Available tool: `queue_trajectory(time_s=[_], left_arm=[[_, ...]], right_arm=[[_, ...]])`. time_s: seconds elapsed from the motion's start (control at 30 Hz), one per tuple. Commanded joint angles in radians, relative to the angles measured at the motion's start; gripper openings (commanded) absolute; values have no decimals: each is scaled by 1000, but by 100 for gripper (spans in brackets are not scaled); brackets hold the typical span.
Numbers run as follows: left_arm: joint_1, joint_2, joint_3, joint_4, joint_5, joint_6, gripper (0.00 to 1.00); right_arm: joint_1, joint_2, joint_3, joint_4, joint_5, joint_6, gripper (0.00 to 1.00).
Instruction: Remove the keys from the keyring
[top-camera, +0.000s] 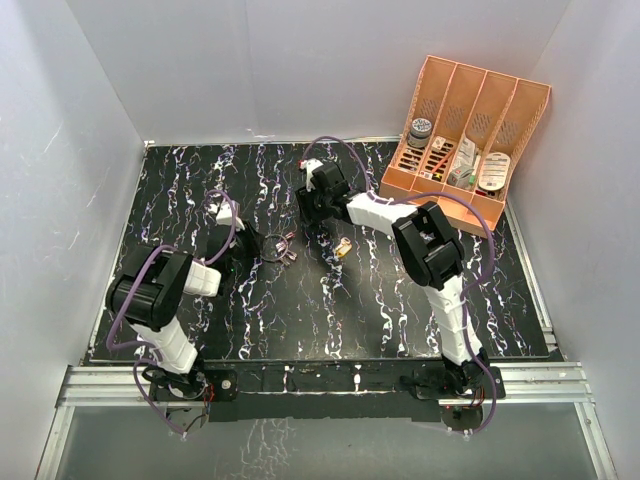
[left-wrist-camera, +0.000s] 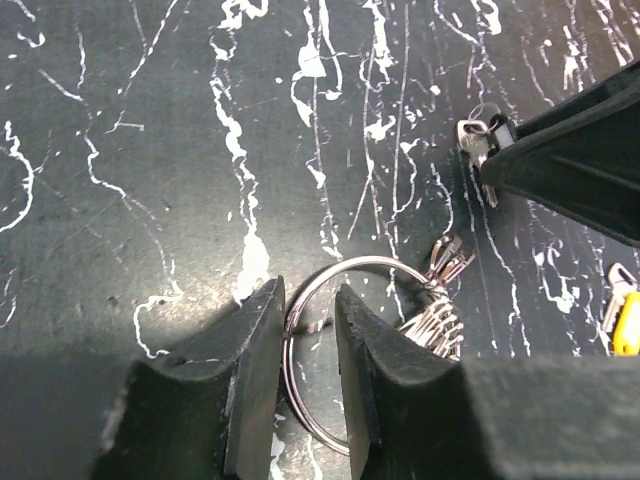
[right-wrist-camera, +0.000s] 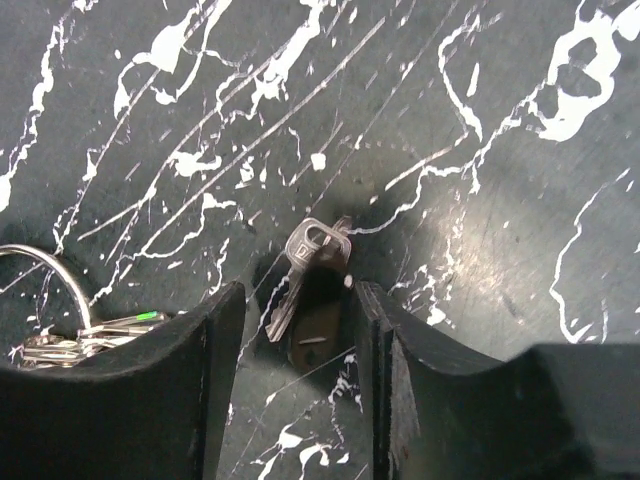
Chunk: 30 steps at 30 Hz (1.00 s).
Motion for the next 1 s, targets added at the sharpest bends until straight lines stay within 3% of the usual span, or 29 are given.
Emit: queue_trajectory(time_s=[0.0, 0.23, 0.33, 0.4, 0.7, 0.77, 0.97], left_arm=[[4, -57, 4, -57, -53, 31, 29], [4, -125, -12, -81, -93, 47, 60], [4, -201, -7, -123, -115, 75, 79], [4, -262, -6, -157, -141, 91, 97], [3, -501, 58, -442, -246, 161, 99], [1, -579, 48, -489, -291, 188, 99], [-13, -676, 67, -603, -506, 223, 99]], right_arm=[[2, 18, 80, 27, 33, -27, 48], [2, -60, 41, 52, 46, -37, 51], [1, -129, 13, 59, 75, -52, 51], [1, -191, -35, 88, 98, -61, 52], [1, -594, -370, 283, 227, -94, 56], [0, -731, -535, 401, 287, -97, 60], [-9, -952, -710, 467, 396, -86, 64]])
